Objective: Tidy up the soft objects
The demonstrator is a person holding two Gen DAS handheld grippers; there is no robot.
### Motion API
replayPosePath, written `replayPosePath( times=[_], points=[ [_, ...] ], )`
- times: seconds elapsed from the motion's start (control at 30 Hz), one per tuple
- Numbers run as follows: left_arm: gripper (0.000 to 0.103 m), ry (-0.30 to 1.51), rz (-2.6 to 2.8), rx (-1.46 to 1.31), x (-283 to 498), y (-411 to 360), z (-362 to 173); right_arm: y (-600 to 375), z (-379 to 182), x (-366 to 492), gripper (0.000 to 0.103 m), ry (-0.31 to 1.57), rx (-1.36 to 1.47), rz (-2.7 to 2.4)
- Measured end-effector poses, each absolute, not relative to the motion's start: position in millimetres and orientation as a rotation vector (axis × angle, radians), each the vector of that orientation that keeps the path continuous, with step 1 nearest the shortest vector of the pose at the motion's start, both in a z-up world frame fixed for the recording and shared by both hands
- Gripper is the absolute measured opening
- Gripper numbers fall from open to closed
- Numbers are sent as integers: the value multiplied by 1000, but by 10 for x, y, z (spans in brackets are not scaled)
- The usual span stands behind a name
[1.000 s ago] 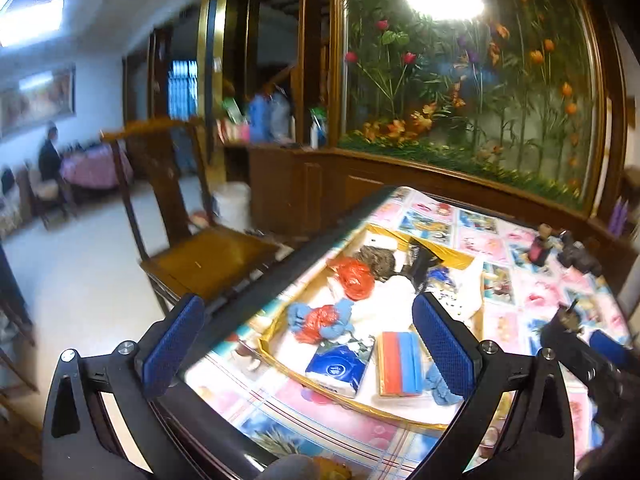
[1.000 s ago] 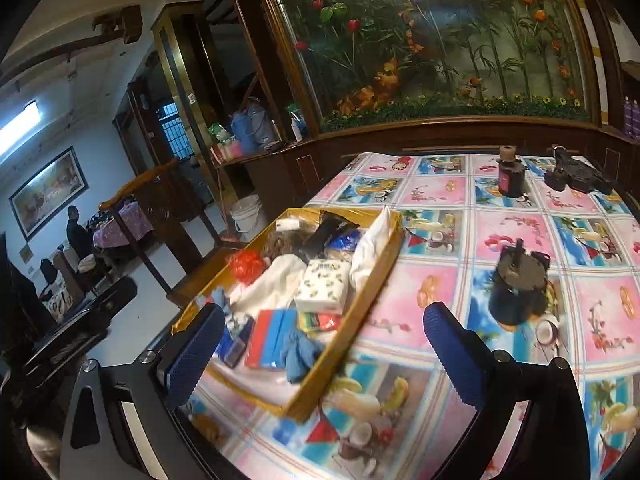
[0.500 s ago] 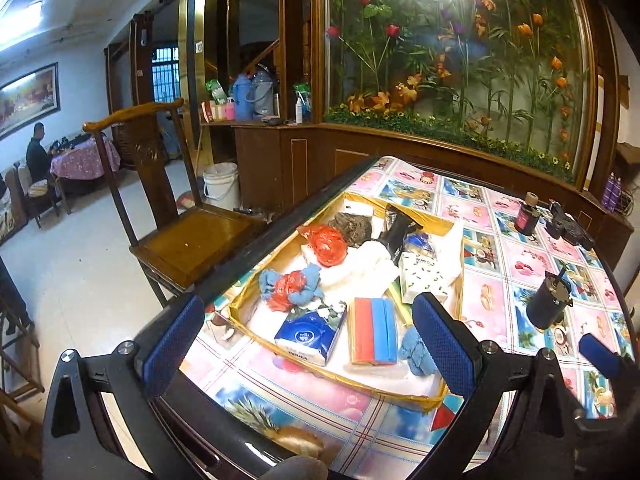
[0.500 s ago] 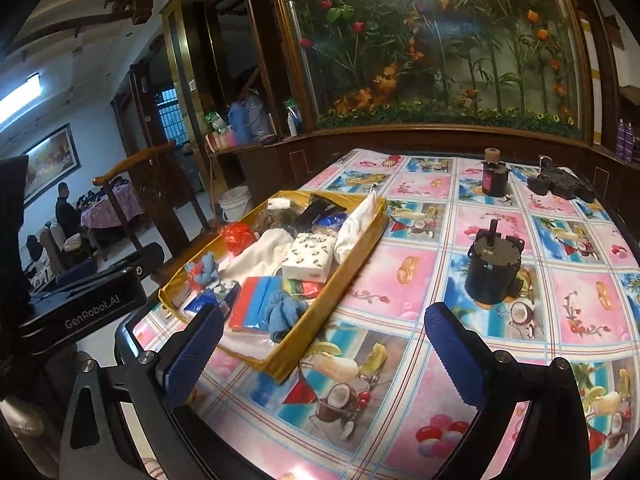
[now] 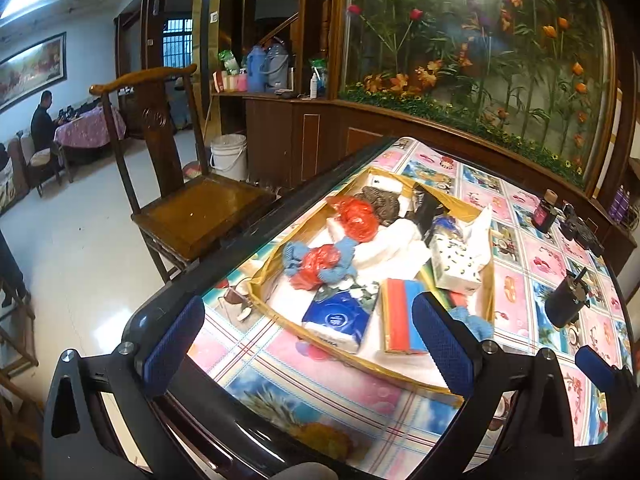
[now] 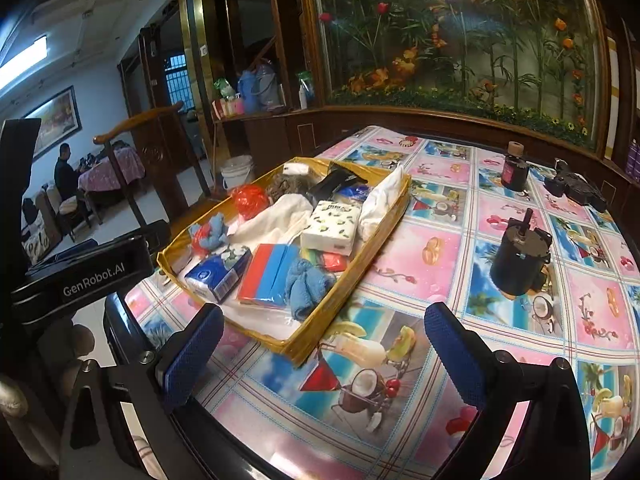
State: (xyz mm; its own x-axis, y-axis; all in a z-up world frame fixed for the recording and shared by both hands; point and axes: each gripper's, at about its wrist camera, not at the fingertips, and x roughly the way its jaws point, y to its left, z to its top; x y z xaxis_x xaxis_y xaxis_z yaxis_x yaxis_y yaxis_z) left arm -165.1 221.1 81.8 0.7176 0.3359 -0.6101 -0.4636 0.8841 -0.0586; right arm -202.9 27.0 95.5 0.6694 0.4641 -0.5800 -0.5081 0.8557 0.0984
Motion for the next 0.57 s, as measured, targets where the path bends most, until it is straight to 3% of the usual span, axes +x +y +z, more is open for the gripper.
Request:
replayPosePath(
  times=[0.57],
  points=[
    [103,763,331,-284,-1532,2437,661,440,925,-1893,102,682,-60,549]
  ],
)
